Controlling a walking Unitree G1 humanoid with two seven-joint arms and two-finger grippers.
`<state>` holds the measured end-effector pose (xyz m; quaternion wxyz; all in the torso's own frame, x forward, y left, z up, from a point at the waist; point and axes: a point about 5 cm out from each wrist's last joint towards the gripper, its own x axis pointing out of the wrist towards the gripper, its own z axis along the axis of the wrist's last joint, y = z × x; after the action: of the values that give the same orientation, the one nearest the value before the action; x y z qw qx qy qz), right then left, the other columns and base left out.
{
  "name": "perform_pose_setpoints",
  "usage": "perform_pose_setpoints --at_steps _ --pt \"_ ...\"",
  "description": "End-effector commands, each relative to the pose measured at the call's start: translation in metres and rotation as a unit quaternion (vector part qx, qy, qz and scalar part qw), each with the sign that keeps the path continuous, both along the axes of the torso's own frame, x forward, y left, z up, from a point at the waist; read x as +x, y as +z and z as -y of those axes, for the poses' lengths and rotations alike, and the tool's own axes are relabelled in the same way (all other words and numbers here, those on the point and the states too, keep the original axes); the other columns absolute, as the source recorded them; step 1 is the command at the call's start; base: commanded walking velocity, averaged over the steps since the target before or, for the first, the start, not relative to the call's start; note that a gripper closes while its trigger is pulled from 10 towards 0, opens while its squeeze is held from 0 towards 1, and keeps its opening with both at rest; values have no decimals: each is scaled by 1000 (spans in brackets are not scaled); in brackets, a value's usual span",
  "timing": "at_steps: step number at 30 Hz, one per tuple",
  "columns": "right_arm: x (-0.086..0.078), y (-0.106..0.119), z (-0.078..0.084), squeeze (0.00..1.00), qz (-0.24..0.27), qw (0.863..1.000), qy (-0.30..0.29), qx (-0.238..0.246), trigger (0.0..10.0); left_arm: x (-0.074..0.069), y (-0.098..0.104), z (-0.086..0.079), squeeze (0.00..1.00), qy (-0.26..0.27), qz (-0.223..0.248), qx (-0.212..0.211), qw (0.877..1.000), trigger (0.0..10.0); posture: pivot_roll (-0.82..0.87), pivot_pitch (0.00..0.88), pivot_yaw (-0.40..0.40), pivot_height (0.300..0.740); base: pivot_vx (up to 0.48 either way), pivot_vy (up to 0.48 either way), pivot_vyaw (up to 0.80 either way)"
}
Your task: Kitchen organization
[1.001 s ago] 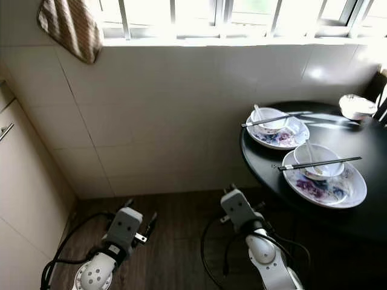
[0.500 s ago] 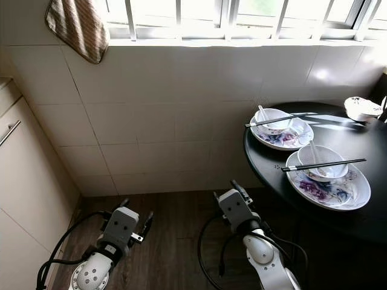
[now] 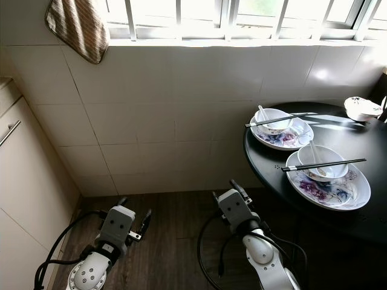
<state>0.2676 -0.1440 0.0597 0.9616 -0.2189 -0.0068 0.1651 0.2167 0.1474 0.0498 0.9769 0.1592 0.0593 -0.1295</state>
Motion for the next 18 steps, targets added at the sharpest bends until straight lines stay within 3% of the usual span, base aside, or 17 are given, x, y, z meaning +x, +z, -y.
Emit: perform_pose_setpoints --at_steps 1,6,7,8,9,10,18 --pt "1 2 0 1000 5 1000 2 0 10000 0 0 0 1000 3 0 -2 1000 10000 36 0 -35 740 0 0 0" --pt "2 2 1 1000 10 1000 -9 -19 10000 1 -1 -2 1000 16 -3 8 1000 10000 36 0 -35 740 0 0 0" --pt "3 1 2 996 11 999 -16 -32 10000 1 -2 -2 0 16 -4 5 1000 10000 34 0 -35 740 0 0 0" --pt "4 1 2 882 11 999 -17 -36 10000 1 -2 -2 0 15 -4 5 1000 10000 34 0 -35 740 0 0 0" --pt "4 1 2 882 11 999 -18 -39 10000 1 -2 -2 0 15 -5 4 1000 10000 34 0 -35 740 0 0 0" --pt "4 1 2 0 13 999 -20 -49 10000 1 -2 -2 0 14 -3 4 1000 10000 33 0 -35 740 0 0 0" --pt "5 4 0 0 32 997 -10 -69 10000 2 -2 -1 0 12 -4 7 1000 10000 32 0 -34 740 0 0 0"
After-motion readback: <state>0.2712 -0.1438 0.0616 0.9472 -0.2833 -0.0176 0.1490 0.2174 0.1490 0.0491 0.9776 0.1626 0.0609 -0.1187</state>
